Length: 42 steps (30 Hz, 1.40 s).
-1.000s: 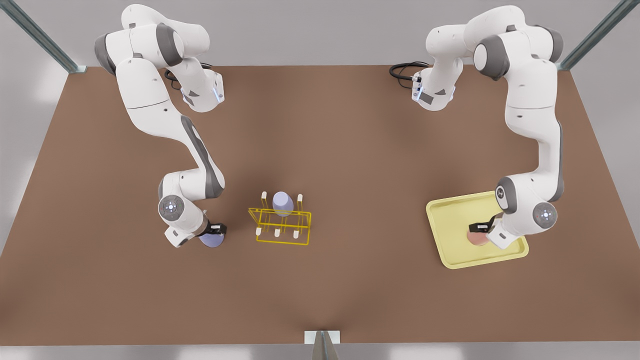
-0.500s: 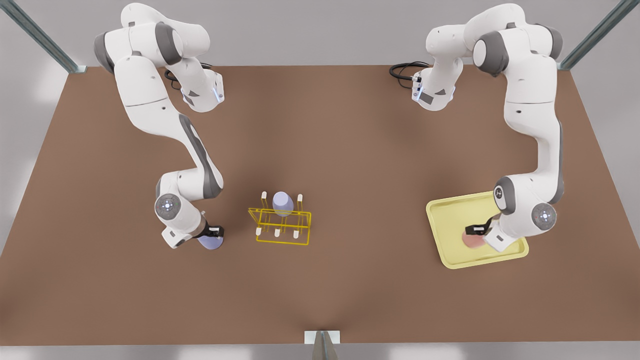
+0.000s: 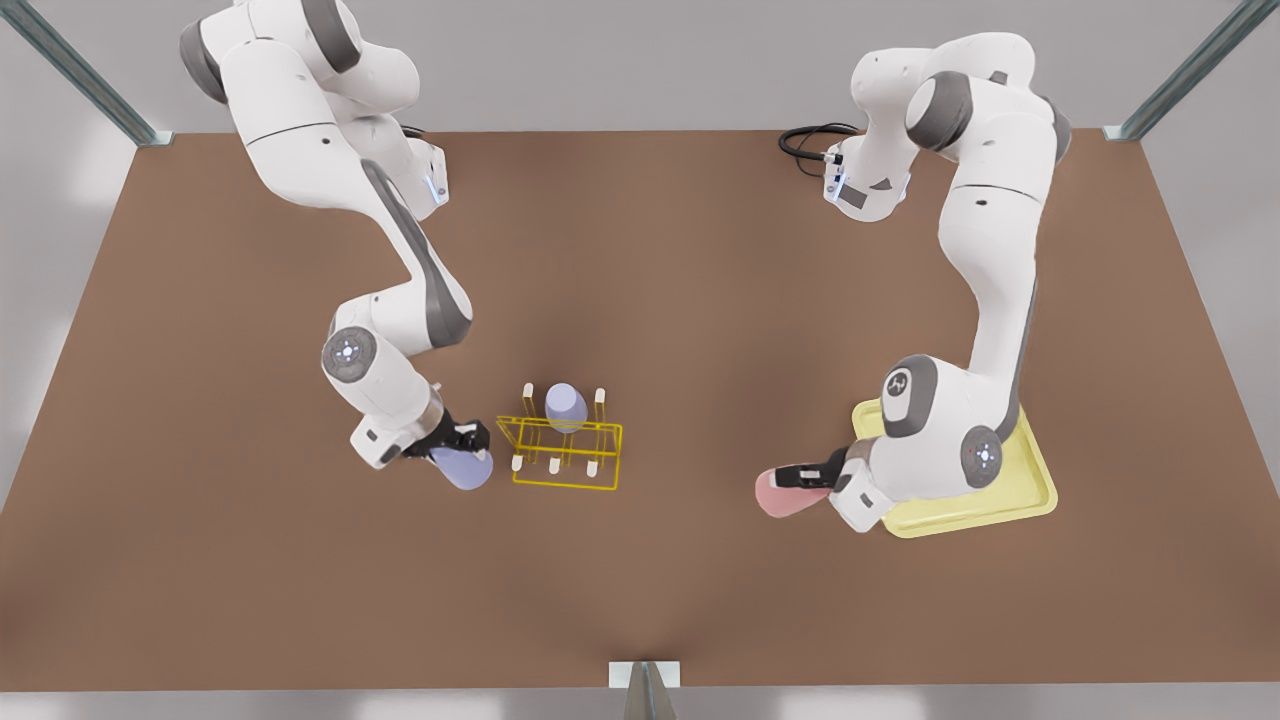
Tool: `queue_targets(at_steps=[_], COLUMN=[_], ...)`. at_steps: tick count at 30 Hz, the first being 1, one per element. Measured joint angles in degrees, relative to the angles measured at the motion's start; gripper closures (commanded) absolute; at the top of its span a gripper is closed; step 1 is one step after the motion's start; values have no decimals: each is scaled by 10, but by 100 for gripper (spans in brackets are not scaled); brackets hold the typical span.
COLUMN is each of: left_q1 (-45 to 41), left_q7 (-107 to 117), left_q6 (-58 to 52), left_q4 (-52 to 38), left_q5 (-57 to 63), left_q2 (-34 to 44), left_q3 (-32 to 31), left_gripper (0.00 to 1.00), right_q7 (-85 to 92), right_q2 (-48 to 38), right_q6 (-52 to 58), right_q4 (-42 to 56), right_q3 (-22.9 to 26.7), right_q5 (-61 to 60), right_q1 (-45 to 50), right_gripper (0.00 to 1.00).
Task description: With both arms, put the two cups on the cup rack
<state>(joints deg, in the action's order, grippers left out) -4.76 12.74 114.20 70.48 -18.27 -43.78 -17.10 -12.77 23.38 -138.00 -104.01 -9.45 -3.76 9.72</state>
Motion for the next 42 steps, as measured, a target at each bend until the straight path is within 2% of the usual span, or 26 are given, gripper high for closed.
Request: queue_targets(at_steps=[6,12,21,23,30,32,33,37,38,40,41,42], left_q1=[-122,-168,-208,-213,-221,-202,-175,-63,-33,-7,-4,-3], left_q7=[69,133,198,208,240,246,247,219,199,155,136,119], left_q6=[37,97,110,111,118,89,58,-109,-147,-180,-189,-199], left_q4=[-149,-175,-200,-201,-201,-200,-200,-200,-177,-4,44,63], left_q5=[-36,-45,-50,-52,-52,-36,-12,135,166,221,234,238], left_q2=[-94,-117,-154,-155,-152,-118,-91,-1,39,175,216,240], left_q3=[3,5,8,12,18,58,68,78,81,84,85,89], left_gripper=[20,20,20,0,0,0,0,0,0,0,0,0], right_q7=[2,4,6,6,8,8,8,7,7,6,6,6], right_q2=[-26,-20,18,18,36,40,41,42,42,31,13,-3], right_q6=[19,28,18,14,7,6,6,8,8,14,30,58], right_q4=[5,27,61,59,55,55,55,58,59,59,60,73], right_q3=[-2,-2,-3,-3,-3,-3,-3,-3,-3,0,21,64], right_q5=[-24,-64,-105,-110,-120,-121,-121,-120,-120,-119,-109,-78], right_q1=[-1,3,21,27,36,38,39,38,38,35,31,26], right_gripper=[17,17,17,17,17,17,0,0,0,0,0,0])
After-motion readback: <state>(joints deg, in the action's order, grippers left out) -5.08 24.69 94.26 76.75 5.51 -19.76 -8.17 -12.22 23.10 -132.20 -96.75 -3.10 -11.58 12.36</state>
